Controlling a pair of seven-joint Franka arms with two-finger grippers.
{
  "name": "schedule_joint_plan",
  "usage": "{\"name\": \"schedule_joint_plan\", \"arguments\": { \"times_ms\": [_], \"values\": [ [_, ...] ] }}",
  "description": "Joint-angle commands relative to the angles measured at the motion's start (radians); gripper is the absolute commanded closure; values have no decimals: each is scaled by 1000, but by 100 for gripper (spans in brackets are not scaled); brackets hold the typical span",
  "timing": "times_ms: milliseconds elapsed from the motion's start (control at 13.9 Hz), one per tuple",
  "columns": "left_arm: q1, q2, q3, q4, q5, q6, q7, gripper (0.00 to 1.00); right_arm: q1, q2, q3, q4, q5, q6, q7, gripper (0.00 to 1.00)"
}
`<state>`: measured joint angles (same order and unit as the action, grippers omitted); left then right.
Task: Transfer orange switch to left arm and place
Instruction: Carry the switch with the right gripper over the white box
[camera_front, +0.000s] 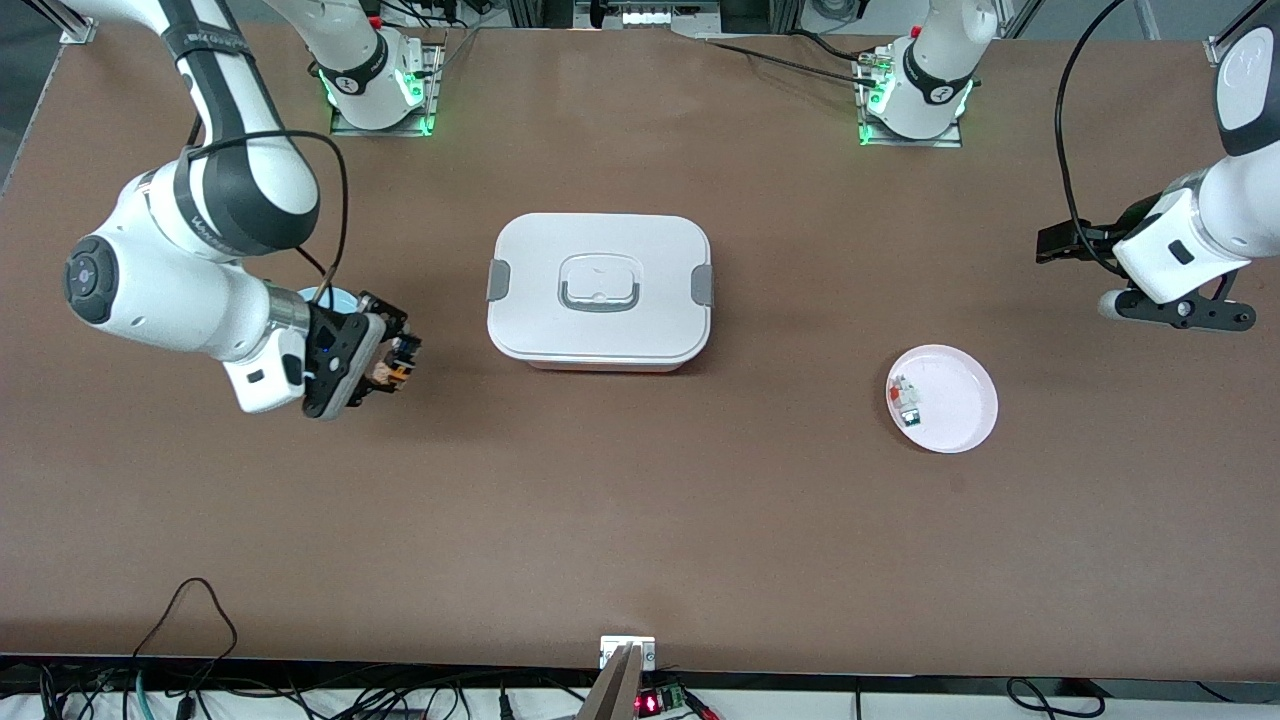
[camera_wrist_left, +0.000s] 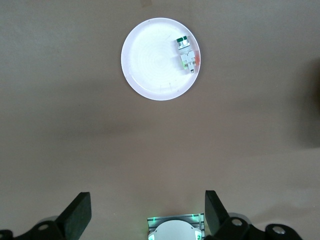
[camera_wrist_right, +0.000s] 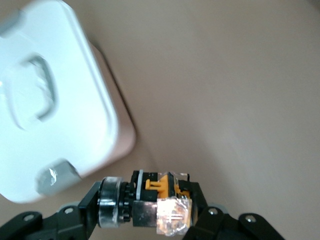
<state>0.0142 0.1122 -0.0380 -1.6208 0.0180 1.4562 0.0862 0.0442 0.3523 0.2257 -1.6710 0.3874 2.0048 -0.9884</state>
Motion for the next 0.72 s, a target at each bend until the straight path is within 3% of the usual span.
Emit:
{"name": "schedule_joint_plan", "arguments": {
  "times_ms": [0,144,360,505,649],
  "values": [
    [1,-3,0,15,-4,-19,-5,0,55,-7,0,53,108,-20,-52,96],
    [1,-3,0,16,-4,-19,-5,0,95,-7,3,60,183,-18,-74,96],
    [3,-5,1,16,-13,-22,6,0,149,-9,1,60,362,-12,-102,97],
    [12,-8,-3,19,-36,-58,29,0,190,-7,1,94,409,-3,-104,98],
    [47,-8,6,41,-197,-79,41,0,245,0,1,148,450,24,-104,98]
  ]
}}
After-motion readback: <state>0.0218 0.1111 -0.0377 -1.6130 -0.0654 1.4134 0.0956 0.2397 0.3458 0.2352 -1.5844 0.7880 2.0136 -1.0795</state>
